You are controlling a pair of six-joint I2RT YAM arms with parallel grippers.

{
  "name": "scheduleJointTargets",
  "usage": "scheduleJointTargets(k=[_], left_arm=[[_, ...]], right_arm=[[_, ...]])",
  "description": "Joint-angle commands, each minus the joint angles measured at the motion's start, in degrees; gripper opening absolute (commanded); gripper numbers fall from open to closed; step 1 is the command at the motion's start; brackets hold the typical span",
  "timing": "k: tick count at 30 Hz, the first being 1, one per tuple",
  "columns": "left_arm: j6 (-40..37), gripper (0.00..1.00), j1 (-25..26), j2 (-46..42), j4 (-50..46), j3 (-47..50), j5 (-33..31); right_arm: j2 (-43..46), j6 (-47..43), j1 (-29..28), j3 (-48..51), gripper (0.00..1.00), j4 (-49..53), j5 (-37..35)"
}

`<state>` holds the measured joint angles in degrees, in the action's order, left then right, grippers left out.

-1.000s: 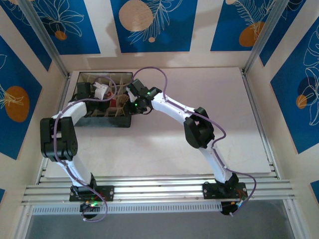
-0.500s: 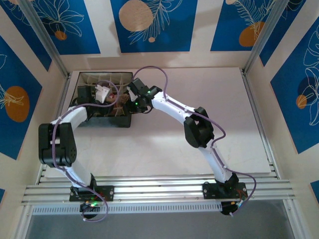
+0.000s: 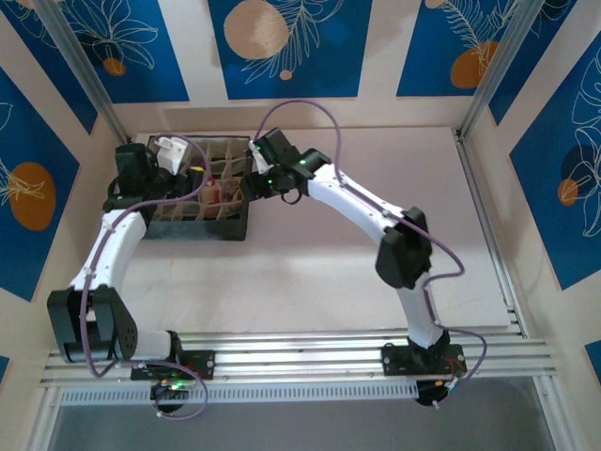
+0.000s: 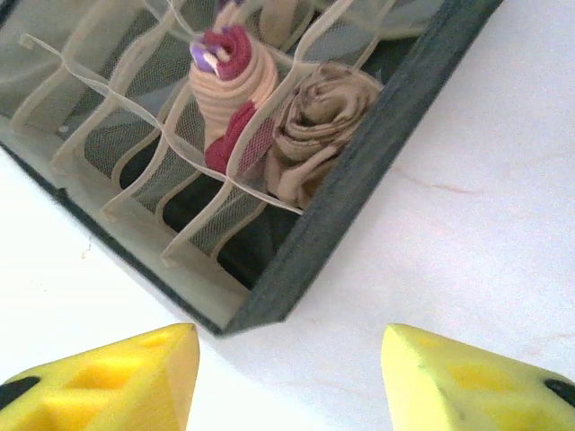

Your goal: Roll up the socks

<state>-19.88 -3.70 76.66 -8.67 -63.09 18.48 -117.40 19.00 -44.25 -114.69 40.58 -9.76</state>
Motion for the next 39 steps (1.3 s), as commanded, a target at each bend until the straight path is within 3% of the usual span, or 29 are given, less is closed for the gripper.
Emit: scheduleJointTargets(k=[1,8,12,14,20,26,32,39], left_arm=[[3.3,0.67,-1.6,-5.4,-2.2,2.2,-3.9],[7.7,0.74,-2.6,-18.9,-2.9,14.0,-7.1],[10.8,0.85,-2.6,-26.8,-2.4,21.8,-6.1],[12.1,0.99,-2.7,-30.7,-1.5,25.5,-6.8],[14.1,1.0,-2.6,-38.2,-0.6,32.8,-5.7],[16.0,1.0,-2.6,-36.8,4.5,38.0,-3.9],[18.9,1.0,-2.4,-32.4,14.8,43.1,-3.4],[20.6,1.0,-1.8,-24.1,34.0,49.7,-2.8]], right_arm=[[9.7,-3.0,0.1,8.4,0.58,-3.7,-7.9],[30.2,-1.0,4.0,33.2,0.67,-11.2,-17.1],[42.0,-1.9,8.3,46.3,0.71,-12.0,-19.9],[48.3,-3.5,10.7,53.0,0.76,-13.2,-21.0],[70.2,-8.8,22.3,74.1,0.98,-21.5,-20.0],[87.1,-17.9,32.2,94.5,0.99,-38.3,-13.3],[86.3,-12.3,39.3,101.4,0.99,-47.2,-6.6],[71.7,-8.4,45.2,101.8,0.99,-56.3,-3.5]])
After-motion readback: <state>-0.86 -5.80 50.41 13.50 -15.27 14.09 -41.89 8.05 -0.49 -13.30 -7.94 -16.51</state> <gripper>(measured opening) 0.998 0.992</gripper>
